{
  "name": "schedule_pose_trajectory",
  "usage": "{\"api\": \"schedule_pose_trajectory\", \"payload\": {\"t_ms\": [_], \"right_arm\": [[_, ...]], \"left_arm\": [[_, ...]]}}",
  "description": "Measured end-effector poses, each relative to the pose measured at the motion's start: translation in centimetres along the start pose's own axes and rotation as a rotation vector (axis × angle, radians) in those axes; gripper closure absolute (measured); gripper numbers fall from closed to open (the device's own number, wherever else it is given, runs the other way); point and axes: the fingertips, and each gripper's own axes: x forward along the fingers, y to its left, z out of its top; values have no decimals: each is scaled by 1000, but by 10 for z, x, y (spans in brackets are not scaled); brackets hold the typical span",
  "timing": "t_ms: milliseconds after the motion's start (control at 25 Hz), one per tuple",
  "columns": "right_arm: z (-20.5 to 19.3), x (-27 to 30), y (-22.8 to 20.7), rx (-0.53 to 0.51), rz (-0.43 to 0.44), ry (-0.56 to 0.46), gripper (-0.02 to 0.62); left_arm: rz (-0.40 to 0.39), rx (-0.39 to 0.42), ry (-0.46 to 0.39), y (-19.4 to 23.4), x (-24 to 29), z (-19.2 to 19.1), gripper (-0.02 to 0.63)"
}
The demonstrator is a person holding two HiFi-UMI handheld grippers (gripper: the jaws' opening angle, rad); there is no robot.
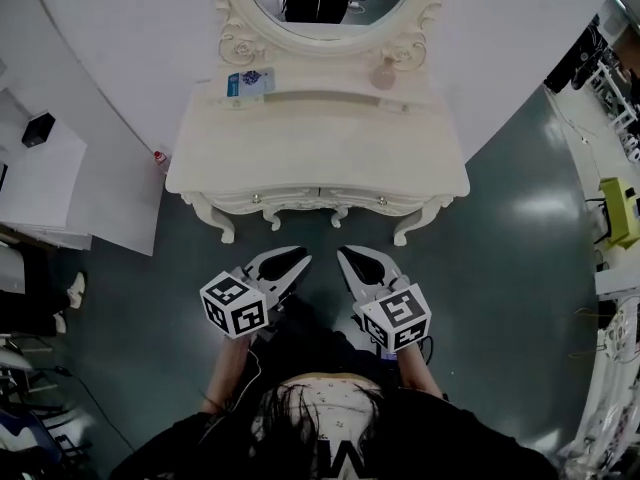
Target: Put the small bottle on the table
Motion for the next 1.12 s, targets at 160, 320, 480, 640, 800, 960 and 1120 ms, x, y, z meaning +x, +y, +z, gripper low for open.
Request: {"api": "schedule_pose_trajectory", "payload": {"t_ms": [160,320,480,640,800,960,1120], "right_arm": [[-13,-39,1,4,8,-2,585],[-28,-67,9,0,23,-1,584],[-35,-87,23,-16,41,-9,586],[-42,-104,34,-37,52,-7,586],[-44,-117,38,-50,43,-20,586],[-44,-124,41,-62,39,-29,586],[-45,-128,46,-74,41,-37,586]], "left_arm": [[15,2,-10,-33,4,-20,543],[22,9,-3,-61,2,-43,543],[32,20,-1,-82,-7,-60,543],[42,27,-6,-97,-15,-72,543],[35,42,-13,-111,-17,-78,543],[34,51,-11,-120,-20,-83,543],[32,61,-14,-125,-22,-85,543]]}}
